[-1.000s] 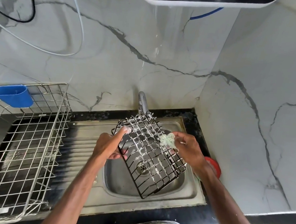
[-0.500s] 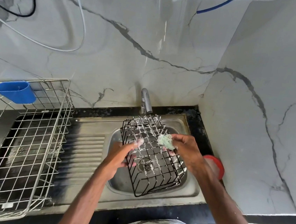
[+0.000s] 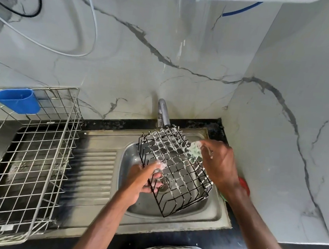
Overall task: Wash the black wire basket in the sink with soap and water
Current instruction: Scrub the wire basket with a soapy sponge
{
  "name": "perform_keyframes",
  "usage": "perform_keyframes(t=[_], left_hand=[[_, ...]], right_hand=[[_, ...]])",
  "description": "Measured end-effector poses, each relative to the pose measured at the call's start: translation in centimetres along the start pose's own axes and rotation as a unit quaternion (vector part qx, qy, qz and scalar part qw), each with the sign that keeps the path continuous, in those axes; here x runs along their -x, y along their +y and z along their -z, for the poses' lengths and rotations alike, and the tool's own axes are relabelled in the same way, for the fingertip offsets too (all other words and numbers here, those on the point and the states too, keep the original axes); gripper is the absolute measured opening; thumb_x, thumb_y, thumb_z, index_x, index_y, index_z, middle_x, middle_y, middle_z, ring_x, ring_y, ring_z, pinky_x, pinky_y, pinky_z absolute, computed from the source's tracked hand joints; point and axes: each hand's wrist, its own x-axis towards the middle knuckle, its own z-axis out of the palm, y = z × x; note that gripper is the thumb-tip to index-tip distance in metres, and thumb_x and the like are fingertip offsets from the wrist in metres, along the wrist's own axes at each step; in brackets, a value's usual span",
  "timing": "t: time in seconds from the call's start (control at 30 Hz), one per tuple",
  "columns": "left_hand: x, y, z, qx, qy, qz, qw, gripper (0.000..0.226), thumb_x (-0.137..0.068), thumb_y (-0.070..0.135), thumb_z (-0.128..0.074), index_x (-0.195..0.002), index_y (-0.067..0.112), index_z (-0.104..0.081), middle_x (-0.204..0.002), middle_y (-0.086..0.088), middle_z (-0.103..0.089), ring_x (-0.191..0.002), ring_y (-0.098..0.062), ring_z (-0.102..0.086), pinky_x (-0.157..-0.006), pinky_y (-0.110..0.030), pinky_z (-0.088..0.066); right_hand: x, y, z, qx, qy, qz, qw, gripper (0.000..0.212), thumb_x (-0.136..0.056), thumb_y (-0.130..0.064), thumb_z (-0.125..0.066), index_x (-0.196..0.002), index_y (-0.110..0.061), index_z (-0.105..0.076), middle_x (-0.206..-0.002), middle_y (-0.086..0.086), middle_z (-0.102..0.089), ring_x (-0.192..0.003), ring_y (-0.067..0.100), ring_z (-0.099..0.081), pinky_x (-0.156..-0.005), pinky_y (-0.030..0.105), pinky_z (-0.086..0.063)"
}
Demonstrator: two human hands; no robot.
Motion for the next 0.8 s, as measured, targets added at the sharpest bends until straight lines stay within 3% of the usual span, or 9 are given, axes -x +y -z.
perform_keyframes(t=[0.1, 0.2, 0.27, 0.37, 0.43, 0.53, 0.67, 0.73, 0.8], left_hand=[[-0.2, 0.2, -0.5, 0.019, 0.018, -0.007, 1.0, 0.038, -0.09, 0.045, -0.074, -0.115, 0.017, -0.069, -0.104, -0.01, -0.079, -0.084, -0.031, -0.079, -0.069, -0.041, -0.061], [0.1, 0.4, -0.7, 0.015, 0.029, -0.02, 0.999, 0.031, -0.089, 0.046, -0.075, -0.104, 0.019, -0.071, -0.103, -0.007, -0.079, -0.084, -0.026, -0.079, -0.069, -0.038, -0.06], [0.2, 0.5, -0.6, 0.012, 0.034, -0.023, 0.999, 0.034, -0.086, 0.047, -0.076, -0.102, 0.018, -0.07, -0.105, -0.006, -0.078, -0.086, -0.025, -0.079, -0.07, -0.039, -0.061], [0.2, 0.5, -0.3, 0.016, 0.049, -0.028, 0.998, 0.025, -0.087, 0.044, -0.077, -0.097, 0.021, -0.073, -0.103, -0.009, -0.078, -0.08, -0.029, -0.079, -0.076, -0.043, -0.063], [0.1, 0.4, 0.0, 0.022, 0.057, -0.032, 0.998, 0.02, -0.088, 0.043, -0.077, -0.094, 0.024, -0.075, -0.104, -0.009, -0.078, -0.078, -0.029, -0.079, -0.069, -0.04, -0.063], [-0.2, 0.2, 0.3, 0.017, 0.062, -0.041, 0.997, 0.022, -0.089, 0.043, -0.077, -0.099, 0.024, -0.074, -0.106, -0.008, -0.077, -0.075, -0.025, -0.079, -0.059, -0.033, -0.062], [-0.3, 0.0, 0.3, 0.012, 0.064, -0.043, 0.997, 0.025, -0.09, 0.041, -0.077, -0.104, 0.021, -0.072, -0.103, -0.01, -0.078, -0.079, -0.031, -0.079, -0.079, -0.05, -0.065], [-0.2, -0.2, -0.1, 0.009, 0.048, -0.034, 0.998, 0.029, -0.089, 0.044, -0.076, -0.105, 0.02, -0.071, -0.103, -0.009, -0.078, -0.083, -0.034, -0.079, -0.081, -0.051, -0.064], [0.0, -0.3, -0.7, 0.007, 0.034, -0.026, 0.999, 0.031, -0.088, 0.046, -0.076, -0.104, 0.021, -0.069, -0.104, -0.009, -0.078, -0.084, -0.034, -0.079, -0.079, -0.049, -0.065]], right_hand=[[1.8, -0.6, -2.2, 0.007, -0.028, 0.052, 0.998, 0.032, -0.103, -0.01, -0.044, -0.121, -0.015, -0.07, -0.104, 0.01, -0.076, -0.085, 0.02, -0.074, -0.073, 0.021, -0.06], [3.3, -1.0, -4.2, 0.004, -0.073, 0.111, 0.991, 0.045, -0.096, 0.013, -0.047, -0.132, -0.009, -0.064, -0.134, 0.016, -0.064, -0.125, 0.025, -0.063, -0.103, 0.022, -0.047], [3.5, -1.0, -4.3, -0.009, -0.097, 0.116, 0.989, 0.051, -0.095, 0.016, -0.046, -0.136, -0.009, -0.06, -0.144, 0.016, -0.056, -0.137, 0.023, -0.052, -0.11, 0.028, -0.042], [3.7, -1.0, -3.7, -0.032, -0.088, 0.12, 0.988, 0.045, -0.094, 0.013, -0.047, -0.127, -0.012, -0.067, -0.137, 0.011, -0.063, -0.125, 0.02, -0.062, -0.094, 0.037, -0.058], [4.7, -1.0, -3.1, -0.042, -0.071, 0.122, 0.989, 0.046, -0.09, 0.015, -0.052, -0.12, -0.013, -0.071, -0.131, 0.005, -0.068, -0.118, 0.017, -0.067, -0.087, 0.038, -0.061], [7.0, -0.3, -2.3, -0.063, -0.076, 0.12, 0.988, 0.062, -0.08, 0.021, -0.055, -0.125, -0.02, -0.07, -0.138, -0.006, -0.062, -0.128, 0.007, -0.058, -0.096, 0.033, -0.056], [8.7, 1.0, -1.3, -0.093, -0.123, 0.14, 0.978, 0.075, -0.077, 0.023, -0.052, -0.131, -0.026, -0.066, -0.147, -0.018, -0.05, -0.135, -0.002, -0.047, -0.108, 0.026, -0.046], [7.6, 1.8, -1.2, -0.086, -0.121, 0.121, 0.981, 0.069, -0.079, 0.021, -0.051, -0.128, -0.025, -0.069, -0.142, -0.012, -0.056, -0.124, 0.005, -0.06, -0.094, 0.025, -0.056], [5.5, 2.8, -1.7, -0.06, -0.094, 0.1, 0.989, 0.064, -0.079, 0.021, -0.05, -0.121, -0.021, -0.073, -0.135, -0.005, -0.062, -0.108, 0.012, -0.071, -0.07, 0.02, -0.062]])
